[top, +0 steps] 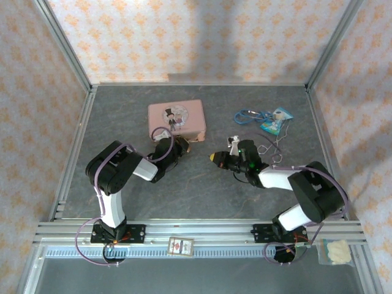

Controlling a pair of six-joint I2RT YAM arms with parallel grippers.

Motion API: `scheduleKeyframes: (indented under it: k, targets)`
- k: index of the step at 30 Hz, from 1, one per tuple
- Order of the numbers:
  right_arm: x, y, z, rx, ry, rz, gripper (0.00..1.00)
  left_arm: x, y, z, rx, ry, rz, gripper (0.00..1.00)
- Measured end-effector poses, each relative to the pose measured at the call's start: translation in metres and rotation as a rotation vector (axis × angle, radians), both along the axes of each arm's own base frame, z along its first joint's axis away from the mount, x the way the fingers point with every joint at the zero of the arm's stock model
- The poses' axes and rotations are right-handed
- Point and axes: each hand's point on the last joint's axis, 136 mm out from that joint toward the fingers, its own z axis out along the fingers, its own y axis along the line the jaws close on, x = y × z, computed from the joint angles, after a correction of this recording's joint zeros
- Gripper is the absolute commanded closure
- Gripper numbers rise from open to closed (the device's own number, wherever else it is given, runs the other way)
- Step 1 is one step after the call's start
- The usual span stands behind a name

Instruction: Unlock a padlock with a key

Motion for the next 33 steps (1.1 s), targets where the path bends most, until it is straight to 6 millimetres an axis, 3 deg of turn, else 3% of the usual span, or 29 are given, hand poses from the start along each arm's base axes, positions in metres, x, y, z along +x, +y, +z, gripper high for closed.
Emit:
scheduleKeyframes:
  k: [10, 18, 28, 33]
  targets:
    - [0.001, 0.013, -0.015, 0.066, 0.065, 0.009, 1.00, -0.008, -0.013, 0.018, -0.130, -0.039, -0.047, 1.00]
    - [0.001, 0.031, -0.008, 0.152, 0.096, 0.012, 1.00, -0.015, -0.024, 0.027, -0.216, -0.050, -0.064, 1.00]
    - [0.012, 0.036, 0.002, 0.287, 0.121, -0.047, 1.00, -0.027, -0.039, 0.007, -0.269, 0.041, -0.082, 1.00]
    - [0.012, 0.036, 0.008, 0.323, 0.116, -0.054, 1.00, -0.026, -0.039, 0.010, -0.293, 0.040, -0.077, 1.00]
